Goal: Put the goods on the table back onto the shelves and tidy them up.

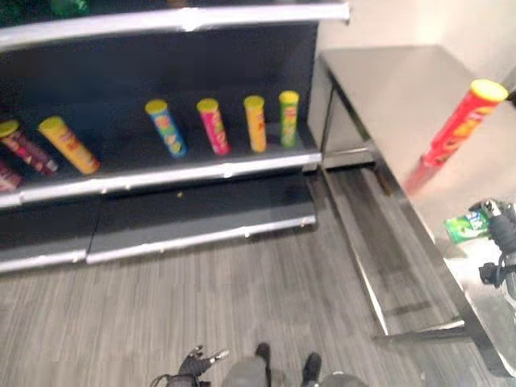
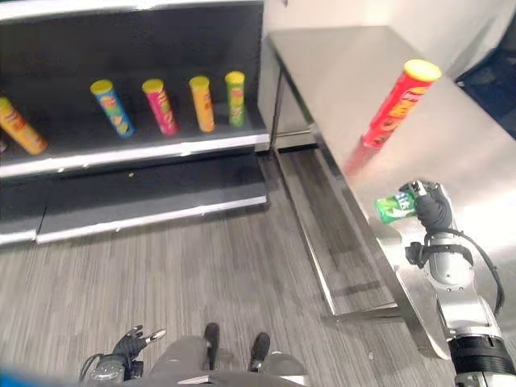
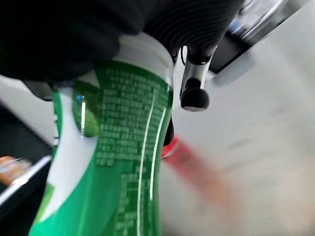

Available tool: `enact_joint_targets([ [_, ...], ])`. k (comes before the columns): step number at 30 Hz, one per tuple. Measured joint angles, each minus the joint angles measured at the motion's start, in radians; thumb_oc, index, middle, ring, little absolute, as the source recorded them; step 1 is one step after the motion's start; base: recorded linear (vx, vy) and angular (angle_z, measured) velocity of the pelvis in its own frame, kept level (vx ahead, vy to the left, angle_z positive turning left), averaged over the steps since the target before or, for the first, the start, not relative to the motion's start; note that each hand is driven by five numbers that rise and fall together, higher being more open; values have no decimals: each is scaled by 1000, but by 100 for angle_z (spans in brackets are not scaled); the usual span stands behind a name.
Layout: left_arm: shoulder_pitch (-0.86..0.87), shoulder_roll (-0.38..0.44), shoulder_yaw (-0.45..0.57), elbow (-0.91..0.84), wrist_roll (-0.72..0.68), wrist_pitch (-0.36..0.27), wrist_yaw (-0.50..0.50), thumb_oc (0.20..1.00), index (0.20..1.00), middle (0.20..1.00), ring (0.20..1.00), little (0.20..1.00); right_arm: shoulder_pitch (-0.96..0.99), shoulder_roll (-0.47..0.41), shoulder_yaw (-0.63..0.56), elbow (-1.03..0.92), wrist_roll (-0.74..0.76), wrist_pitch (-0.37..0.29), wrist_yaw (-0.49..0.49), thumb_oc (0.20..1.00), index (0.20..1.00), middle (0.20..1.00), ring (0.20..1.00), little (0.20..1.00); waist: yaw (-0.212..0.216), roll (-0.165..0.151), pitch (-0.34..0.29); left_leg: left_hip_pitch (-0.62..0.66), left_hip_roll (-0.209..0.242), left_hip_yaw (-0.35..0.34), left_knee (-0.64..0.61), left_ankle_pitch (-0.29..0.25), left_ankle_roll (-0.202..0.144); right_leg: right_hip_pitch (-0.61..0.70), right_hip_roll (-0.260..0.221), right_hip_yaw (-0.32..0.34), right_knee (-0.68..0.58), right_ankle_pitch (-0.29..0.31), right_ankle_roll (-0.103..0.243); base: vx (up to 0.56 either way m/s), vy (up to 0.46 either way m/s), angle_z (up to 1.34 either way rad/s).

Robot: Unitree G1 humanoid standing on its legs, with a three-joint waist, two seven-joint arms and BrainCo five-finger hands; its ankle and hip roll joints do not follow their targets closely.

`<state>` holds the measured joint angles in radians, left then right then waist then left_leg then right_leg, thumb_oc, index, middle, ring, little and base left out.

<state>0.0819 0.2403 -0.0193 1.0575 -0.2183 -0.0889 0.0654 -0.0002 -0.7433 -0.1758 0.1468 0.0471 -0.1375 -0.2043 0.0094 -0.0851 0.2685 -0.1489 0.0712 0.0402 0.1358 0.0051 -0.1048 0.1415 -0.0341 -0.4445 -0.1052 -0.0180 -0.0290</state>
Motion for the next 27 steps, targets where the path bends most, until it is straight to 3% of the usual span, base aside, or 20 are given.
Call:
enact_joint_targets([
  [2,3,-7,6,31,-13,4,5,1000,1000,1000,1000,1000,-8,0,-24,-17,-2,-1,-11,200,200,200,200,200,15,18,-3,-3,67,14,-195,15,6,-10,10,-16,0,-5,6,175,183,75],
  [5,11,-7,42,70,-14,8,16,1000,1000,1000,1000,1000,-12,0,-32,-49,-8,-2,-19,200,200,200,200,200,26,40,-9,-41,120,115,-236,20,13,-11,9,-35,0,-15,27,302,308,27],
  [8,25,-9,46,100,-12,7,15,1000,1000,1000,1000,1000,-10,16,-69,-80,-28,-3,-34,200,200,200,200,200,22,39,-39,2,73,118,-235,40,41,4,-30,-36,1,-25,83,348,386,-5],
  [9,24,-9,46,119,-11,7,15,1000,1000,1000,1000,1000,-10,17,-74,-80,-46,0,-35,200,200,200,200,200,21,47,-59,17,50,114,-237,58,56,8,-44,-31,6,-23,101,344,396,-20],
  [10,20,-6,46,136,-3,8,15,1000,1000,1000,1000,1000,-10,18,-69,-83,-48,2,-34,200,200,200,200,200,24,38,-63,48,17,121,-237,104,71,25,-83,-16,28,-27,141,438,538,-13],
  [11,18,8,46,132,4,6,15,1000,1000,1000,1000,1000,6,41,-67,-101,-49,3,-33,200,200,200,200,200,14,10,-108,109,-71,141,-233,104,130,34,-192,-2,143,-51,166,550,804,0],
  [13,-25,34,39,137,7,5,14,1000,1000,1000,1000,1000,1,40,-68,-121,-50,4,-35,200,200,200,200,200,19,2,-119,157,-134,135,-229,52,187,-23,-271,68,365,-39,167,439,696,26],
  [14,-39,49,-2,129,25,9,14,1000,1000,1000,1000,1000,-6,27,-65,-148,-55,5,-36,200,200,200,200,200,4,9,-111,173,-141,134,-209,31,213,-125,-342,102,632,-27,147,149,248,80],
  [15,-37,74,-28,108,44,6,15,1000,1000,1000,1000,1000,3,47,-67,-186,-72,-2,-45,200,200,200,200,200,-31,6,-114,192,-165,84,-204,24,223,-222,-409,100,891,-1,122,88,203,92],
  [16,-35,96,-44,87,47,4,16,1000,1000,1000,1000,1000,12,42,-30,-187,-87,-8,-51,200,200,200,200,200,-37,15,-131,214,-163,74,-219,15,236,-308,-374,164,945,-39,145,99,156,84],
  [17,-38,117,-53,73,50,3,16,1000,1000,1000,1000,1000,1,12,5,-188,-89,-8,-45,200,200,200,200,200,-30,23,-129,225,-165,75,-223,9,244,-380,-336,206,914,-60,141,112,107,36],
  [18,-45,127,-50,56,59,4,16,1000,1000,1000,1000,1000,-13,-26,20,-193,-89,-14,-40,200,200,200,200,200,-29,19,-129,227,-167,75,-223,6,244,-442,-299,221,843,-85,132,135,53,33],
  [19,-46,125,-49,52,73,4,17,1000,1000,1000,1000,1000,-23,-59,18,-193,-89,-15,-37,200,200,200,200,200,-34,42,-116,242,-163,78,-224,6,242,-454,-256,195,720,-86,132,128,15,50],
  [20,-38,116,-54,45,78,4,12,1000,1000,1000,1000,1000,-25,-85,12,-193,-88,-15,-35,200,200,200,200,200,-37,61,-111,263,-161,83,-224,1,235,-449,-211,172,593,-81,126,135,-5,45],
  [22,-26,102,-54,37,84,4,7,1000,1000,1000,1000,1000,-45,-135,-17,-193,-88,-22,-37,200,200,200,200,200,-36,89,-112,289,-163,85,-224,-23,196,-452,-101,189,362,-54,101,198,-24,39],
  [23,-30,101,-54,37,84,4,6,1000,1000,1000,1000,1000,-48,-150,-37,-193,-88,-25,-39,200,200,200,200,200,-36,94,-110,296,-166,83,-224,-27,191,-454,-50,216,282,-37,97,178,-41,45],
  [25,-44,90,-53,45,86,5,4,1000,1000,1000,1000,1000,-54,-194,-66,-191,-87,-27,-42,200,200,200,200,200,-39,102,-107,309,-180,49,-220,-27,190,-458,46,347,197,3,102,85,-43,49],
  [26,-41,81,-53,47,87,4,3,1000,1000,1000,1000,1000,-60,-214,-82,-189,-87,-28,-42,200,200,200,200,200,-37,103,-107,320,-193,33,-218,-27,190,-452,70,359,191,31,65,111,-74,54],
  [27,-40,75,-54,43,90,3,1,1000,1000,1000,1000,1000,-67,-225,-97,-189,-87,-30,-45,200,200,200,200,200,-35,100,-108,335,-212,24,-210,-27,190,-440,89,337,200,78,-5,160,-123,54],
])
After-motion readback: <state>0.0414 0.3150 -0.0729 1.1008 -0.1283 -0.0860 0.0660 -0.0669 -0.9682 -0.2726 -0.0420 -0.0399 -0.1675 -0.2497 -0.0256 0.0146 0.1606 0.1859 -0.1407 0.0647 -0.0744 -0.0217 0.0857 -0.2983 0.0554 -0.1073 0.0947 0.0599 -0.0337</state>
